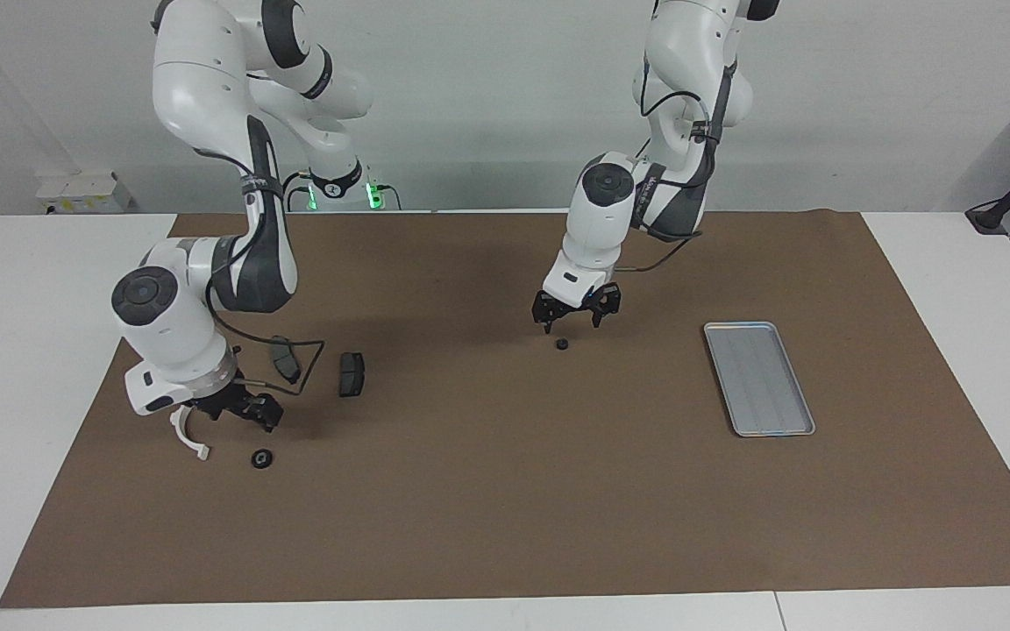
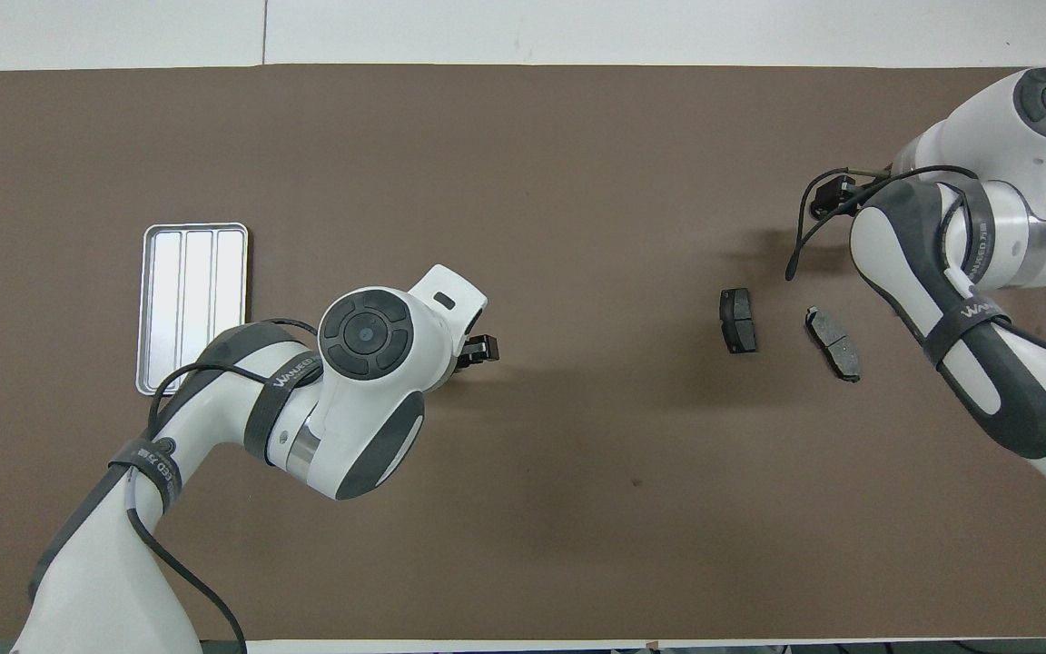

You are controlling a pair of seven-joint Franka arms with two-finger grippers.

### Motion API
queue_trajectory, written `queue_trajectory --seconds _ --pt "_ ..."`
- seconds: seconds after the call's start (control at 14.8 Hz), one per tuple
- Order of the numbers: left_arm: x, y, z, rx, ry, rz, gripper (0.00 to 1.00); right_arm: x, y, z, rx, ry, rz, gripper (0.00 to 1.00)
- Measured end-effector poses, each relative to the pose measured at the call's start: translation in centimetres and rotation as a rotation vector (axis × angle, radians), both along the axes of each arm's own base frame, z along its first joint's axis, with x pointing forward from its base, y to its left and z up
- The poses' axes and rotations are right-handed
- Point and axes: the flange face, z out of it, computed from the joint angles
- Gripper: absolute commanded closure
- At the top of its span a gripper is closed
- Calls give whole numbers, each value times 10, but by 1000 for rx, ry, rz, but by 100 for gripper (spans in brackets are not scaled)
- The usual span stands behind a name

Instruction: Pick bearing gear from pile to tray

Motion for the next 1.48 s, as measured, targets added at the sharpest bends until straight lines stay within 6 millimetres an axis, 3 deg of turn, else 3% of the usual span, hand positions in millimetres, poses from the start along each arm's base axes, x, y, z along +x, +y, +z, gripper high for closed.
queue_trajectory --seconds 0.27,0.94,1.35,1.48 --pt "2 0 -9 13 -11 -14 1 7 1 -25 -3 -21 12 0" --pt "4 1 -25 25 -6 -18 1 22 10 -43 6 -45 17 1" --pt "0 0 -33 21 -9 -25 1 23 10 -42 7 -47 17 30" --pt "-2 0 -36 22 -7 -25 1 23 11 -43 8 -47 17 50"
